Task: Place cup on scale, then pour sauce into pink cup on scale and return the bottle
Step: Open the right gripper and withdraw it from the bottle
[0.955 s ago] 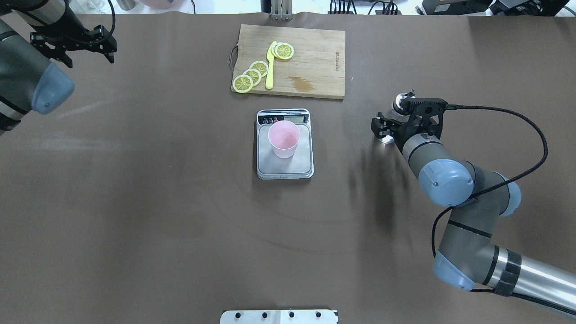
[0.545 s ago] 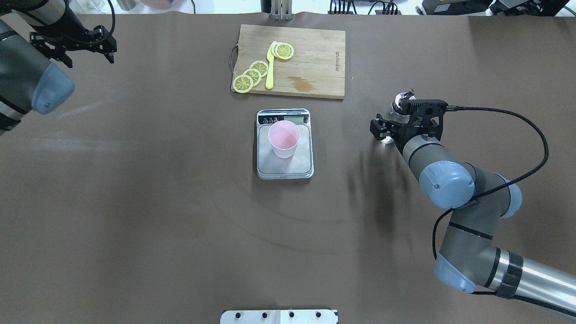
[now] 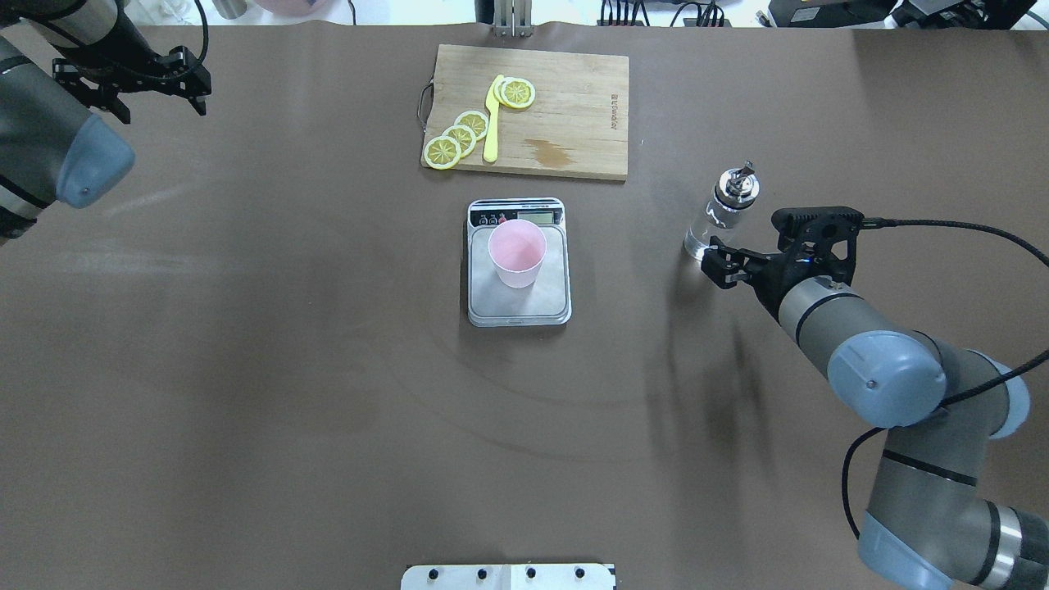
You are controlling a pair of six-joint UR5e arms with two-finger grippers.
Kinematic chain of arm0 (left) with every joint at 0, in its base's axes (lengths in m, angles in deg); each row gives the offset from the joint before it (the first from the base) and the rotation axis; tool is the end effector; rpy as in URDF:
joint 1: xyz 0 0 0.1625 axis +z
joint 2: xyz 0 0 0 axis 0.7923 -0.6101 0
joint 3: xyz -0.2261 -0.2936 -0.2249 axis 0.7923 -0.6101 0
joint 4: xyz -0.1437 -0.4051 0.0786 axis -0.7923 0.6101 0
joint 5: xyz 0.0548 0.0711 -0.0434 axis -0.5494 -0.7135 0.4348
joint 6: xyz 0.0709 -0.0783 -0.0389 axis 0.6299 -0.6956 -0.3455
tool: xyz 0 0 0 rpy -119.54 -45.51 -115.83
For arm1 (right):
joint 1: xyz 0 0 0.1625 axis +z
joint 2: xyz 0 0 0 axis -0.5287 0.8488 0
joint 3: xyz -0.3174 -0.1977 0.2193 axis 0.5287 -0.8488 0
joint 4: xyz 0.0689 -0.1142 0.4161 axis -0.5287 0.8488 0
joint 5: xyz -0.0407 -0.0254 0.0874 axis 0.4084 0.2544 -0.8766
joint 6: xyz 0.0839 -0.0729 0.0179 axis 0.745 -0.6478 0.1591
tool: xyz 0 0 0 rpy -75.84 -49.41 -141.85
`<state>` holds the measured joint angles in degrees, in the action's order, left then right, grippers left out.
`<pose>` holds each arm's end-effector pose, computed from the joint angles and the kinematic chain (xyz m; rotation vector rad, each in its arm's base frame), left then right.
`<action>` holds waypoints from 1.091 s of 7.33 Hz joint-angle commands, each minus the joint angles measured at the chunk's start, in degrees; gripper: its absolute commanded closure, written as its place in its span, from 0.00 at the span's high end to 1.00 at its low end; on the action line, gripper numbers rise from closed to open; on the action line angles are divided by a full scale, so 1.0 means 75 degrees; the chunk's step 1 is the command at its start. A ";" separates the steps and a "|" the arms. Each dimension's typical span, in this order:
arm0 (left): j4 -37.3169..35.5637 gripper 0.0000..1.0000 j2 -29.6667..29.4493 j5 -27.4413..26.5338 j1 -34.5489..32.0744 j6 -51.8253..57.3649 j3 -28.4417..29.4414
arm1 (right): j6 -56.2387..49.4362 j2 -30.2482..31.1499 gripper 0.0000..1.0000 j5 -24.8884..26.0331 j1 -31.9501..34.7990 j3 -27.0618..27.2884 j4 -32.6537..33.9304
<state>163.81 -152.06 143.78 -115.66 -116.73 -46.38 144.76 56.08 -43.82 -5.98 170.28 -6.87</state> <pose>0.2561 -0.6750 0.3691 0.0511 0.7151 -0.2319 -0.4071 -0.4029 0.3872 0.8118 -0.7578 0.2921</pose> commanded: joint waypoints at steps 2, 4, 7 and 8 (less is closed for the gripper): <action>0.0021 0.99 0.0006 -0.0025 -0.0004 0.0069 -0.0033 | -0.0179 -0.0063 1.00 -0.2736 0.1266 0.1907 0.2468; 0.0021 0.99 -0.0005 -0.0037 -0.0004 0.0081 -0.0068 | -0.2534 -0.1373 1.00 -0.5155 0.3574 0.1676 0.4668; -0.0037 0.99 0.0496 -0.0036 -0.0563 0.2105 -0.0478 | -0.5612 -0.1755 1.00 -0.7396 0.5968 -0.0274 0.5652; -0.0061 0.99 0.0986 0.0010 -0.1135 0.3420 -0.0478 | -0.5734 -0.1546 1.00 -0.7449 0.6184 -0.1083 0.5629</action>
<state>163.71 -148.20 143.65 -119.88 -102.72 -49.67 105.63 43.54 -96.38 36.36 169.71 34.81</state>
